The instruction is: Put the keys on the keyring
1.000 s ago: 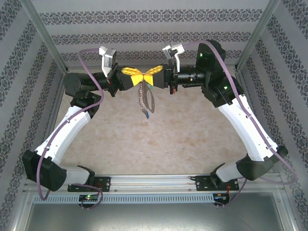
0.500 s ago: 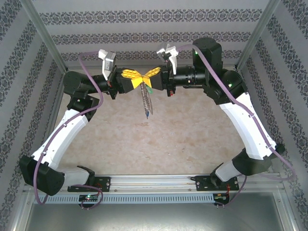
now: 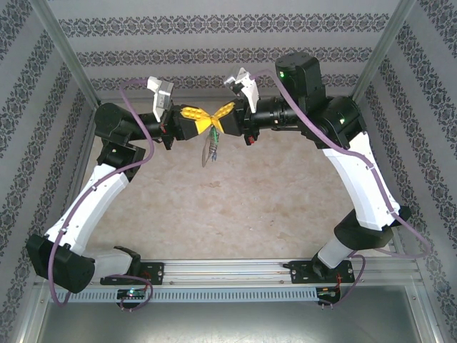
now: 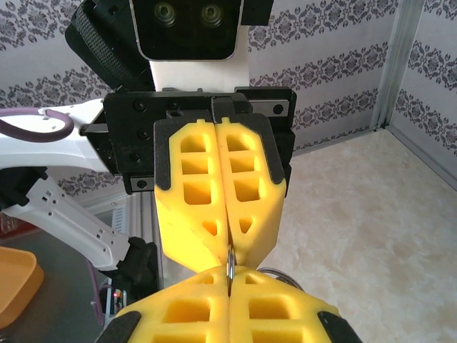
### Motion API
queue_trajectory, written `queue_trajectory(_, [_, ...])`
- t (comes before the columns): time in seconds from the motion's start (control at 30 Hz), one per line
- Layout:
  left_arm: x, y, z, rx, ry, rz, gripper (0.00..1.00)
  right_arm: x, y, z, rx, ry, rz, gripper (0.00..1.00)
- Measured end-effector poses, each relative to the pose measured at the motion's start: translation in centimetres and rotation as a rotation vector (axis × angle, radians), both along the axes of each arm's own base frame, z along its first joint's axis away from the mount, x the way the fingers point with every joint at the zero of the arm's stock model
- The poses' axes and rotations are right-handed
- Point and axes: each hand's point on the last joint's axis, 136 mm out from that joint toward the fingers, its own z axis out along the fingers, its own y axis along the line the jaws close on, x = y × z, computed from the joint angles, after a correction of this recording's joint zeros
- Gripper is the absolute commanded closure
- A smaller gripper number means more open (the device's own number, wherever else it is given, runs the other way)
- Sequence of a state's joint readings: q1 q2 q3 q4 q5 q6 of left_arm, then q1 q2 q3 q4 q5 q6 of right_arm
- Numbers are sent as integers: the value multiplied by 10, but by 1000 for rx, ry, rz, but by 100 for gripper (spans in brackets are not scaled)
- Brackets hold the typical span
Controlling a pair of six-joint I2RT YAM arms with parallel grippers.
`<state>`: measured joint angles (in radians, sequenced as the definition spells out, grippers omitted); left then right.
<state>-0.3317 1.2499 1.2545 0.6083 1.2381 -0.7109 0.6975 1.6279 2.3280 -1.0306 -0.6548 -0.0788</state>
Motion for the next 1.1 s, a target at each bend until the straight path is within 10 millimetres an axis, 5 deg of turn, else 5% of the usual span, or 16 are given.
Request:
queue_trajectory(0.3, [4, -2, 1, -23, 34, -26, 100, -5, -1, -1, 19, -19, 5, 65])
queue_trajectory(0.5, [8, -1, 3, -45, 52, -39, 100, -5, -2, -4, 42, -18, -4, 52])
queue_trajectory(0.73, [9, 3, 10, -75, 48, -31, 100, 5, -12, -14, 66, 0, -62, 50])
queue_trajectory(1.1, [10, 5, 13, -90, 54, -34, 100, -2, -35, 0, 182, -55, -118, 48])
